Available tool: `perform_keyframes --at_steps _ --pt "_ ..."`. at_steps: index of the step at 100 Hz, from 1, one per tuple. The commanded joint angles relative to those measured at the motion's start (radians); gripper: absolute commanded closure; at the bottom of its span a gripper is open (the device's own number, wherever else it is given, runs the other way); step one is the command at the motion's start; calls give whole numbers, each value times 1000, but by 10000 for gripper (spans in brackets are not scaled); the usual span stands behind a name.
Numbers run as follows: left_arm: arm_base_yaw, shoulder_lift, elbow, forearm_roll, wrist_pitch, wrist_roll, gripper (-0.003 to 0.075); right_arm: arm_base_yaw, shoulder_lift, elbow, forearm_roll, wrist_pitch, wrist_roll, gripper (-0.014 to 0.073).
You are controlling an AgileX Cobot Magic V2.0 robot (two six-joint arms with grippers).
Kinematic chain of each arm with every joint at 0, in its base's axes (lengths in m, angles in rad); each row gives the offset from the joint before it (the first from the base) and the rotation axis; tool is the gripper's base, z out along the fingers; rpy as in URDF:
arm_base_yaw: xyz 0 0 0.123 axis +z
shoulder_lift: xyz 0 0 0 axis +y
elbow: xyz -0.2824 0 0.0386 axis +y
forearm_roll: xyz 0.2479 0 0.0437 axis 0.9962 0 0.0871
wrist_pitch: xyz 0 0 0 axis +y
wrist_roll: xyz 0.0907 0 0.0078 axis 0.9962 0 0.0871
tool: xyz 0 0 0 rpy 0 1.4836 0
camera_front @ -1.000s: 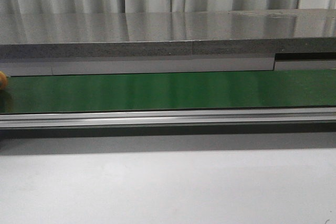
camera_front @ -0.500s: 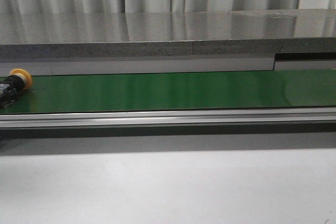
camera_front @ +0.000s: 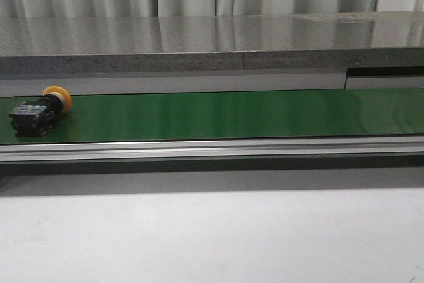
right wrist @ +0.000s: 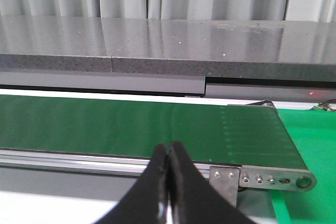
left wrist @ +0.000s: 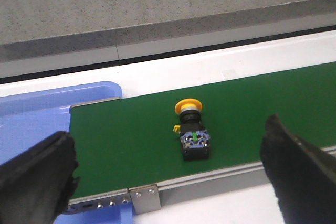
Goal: Move button from left to right
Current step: 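Open the left gripper to release the switch on the belt, then let the belt carry the switch toward the right gripper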
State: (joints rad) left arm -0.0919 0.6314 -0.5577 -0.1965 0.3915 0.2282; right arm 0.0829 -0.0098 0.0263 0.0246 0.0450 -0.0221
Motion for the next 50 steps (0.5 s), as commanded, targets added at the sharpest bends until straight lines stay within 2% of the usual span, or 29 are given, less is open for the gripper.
perform_keyframes --at_steps 1,12,27,50 --pt "-8 -78 53 -6 -101 -17 32 3 -19 -16 -5 -86 -1 662" --pt "0 -181 129 -6 -105 -87 34 3 -19 -16 -5 -86 -1 662" --pt "9 -282 212 -8 -140 -89 85 3 -19 -16 -5 -86 -1 662" --pt "9 -315 226 -3 -177 -89 140 3 -19 -16 -5 -86 -1 662"
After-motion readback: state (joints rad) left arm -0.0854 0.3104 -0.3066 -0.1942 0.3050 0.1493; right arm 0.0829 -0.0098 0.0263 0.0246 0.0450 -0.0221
